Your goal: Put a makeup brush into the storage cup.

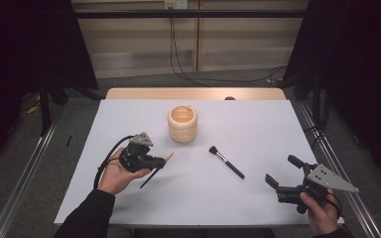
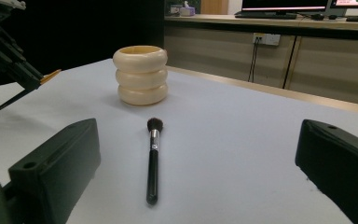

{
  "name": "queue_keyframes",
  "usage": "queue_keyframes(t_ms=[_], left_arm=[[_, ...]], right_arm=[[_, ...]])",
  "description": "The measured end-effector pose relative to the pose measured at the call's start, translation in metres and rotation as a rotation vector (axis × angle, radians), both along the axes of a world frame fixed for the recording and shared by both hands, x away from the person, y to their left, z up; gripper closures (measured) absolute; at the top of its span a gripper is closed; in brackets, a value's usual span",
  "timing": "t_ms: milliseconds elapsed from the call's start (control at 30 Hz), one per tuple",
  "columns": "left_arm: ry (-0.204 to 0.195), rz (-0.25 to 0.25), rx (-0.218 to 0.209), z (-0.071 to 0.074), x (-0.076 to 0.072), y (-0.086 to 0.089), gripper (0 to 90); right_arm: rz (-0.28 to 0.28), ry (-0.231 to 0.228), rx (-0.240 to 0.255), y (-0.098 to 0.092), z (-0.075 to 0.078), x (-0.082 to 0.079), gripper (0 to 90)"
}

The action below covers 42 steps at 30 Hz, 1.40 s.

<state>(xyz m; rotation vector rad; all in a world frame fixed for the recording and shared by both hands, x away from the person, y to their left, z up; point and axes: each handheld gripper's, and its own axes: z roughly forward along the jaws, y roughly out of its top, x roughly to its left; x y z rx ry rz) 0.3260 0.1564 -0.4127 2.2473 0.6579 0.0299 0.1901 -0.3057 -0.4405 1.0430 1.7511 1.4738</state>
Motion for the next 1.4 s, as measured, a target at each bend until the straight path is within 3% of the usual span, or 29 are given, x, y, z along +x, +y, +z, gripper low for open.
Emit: queue_keyframes(t_ms=[100, 333, 367, 400, 600, 800, 833, 933, 1033, 1067, 1200, 1233, 1400], left_arm=[[-0.023, 0.02, -0.023, 0.004, -0.003, 0.002, 83.8], [-0.034, 0.048, -0.079, 0.007, -0.009, 0.005, 83.8], [-0.043, 0.064, -0.117, 0.007, -0.011, 0.007, 83.7], [-0.05, 0.076, -0.128, 0.008, -0.012, 0.008, 83.8], [-0.09, 0.094, -0.157, 0.008, -0.015, 0.011, 83.8], [-0.159, 0.124, -0.2, 0.011, -0.019, 0.014, 83.7], [-0.175, 0.135, -0.224, 0.011, -0.021, 0.015, 83.8], [-0.201, 0.139, -0.261, 0.011, -0.022, 0.016, 83.8], [-0.202, 0.138, -0.288, 0.012, -0.023, 0.017, 83.8], [-0.226, 0.136, -0.304, 0.014, -0.026, 0.017, 83.7], [-0.242, 0.149, -0.329, 0.017, -0.029, 0.018, 83.8], [-0.25, 0.153, -0.358, 0.018, -0.03, 0.019, 83.8], [-0.268, 0.161, -0.401, 0.021, -0.032, 0.023, 83.9]], right_arm=[[-0.005, 0.001, 0.003, 0.0, 0.0, 0.0, 0.0], [-0.002, 0.0, 0.001, 0.0, 0.0, 0.0, 0.0], [-0.003, 0.0, 0.002, 0.0, 0.0, 0.0, 0.0], [-0.004, 0.001, 0.002, 0.001, 0.0, 0.0, 0.0], [-0.003, 0.001, 0.004, 0.0, 0.0, 0.0, 0.0], [0.0, -0.001, 0.0, 0.0, 0.0, 0.0, 0.0], [-0.002, 0.002, 0.004, 0.0, 0.0, 0.0, 0.0], [-0.002, 0.0, 0.004, 0.0, 0.0, 0.0, 0.0], [-0.003, -0.001, 0.001, 0.0, 0.0, 0.0, 0.0], [-0.003, 0.001, -0.003, 0.0, 0.0, 0.0, 0.0], [-0.003, -0.002, -0.002, 0.0, 0.0, 0.0, 0.0], [-0.004, -0.002, 0.001, 0.0, 0.0, 0.0, 0.0], [-0.001, -0.003, 0.0, 0.0, 0.0, 0.0, 0.0]])
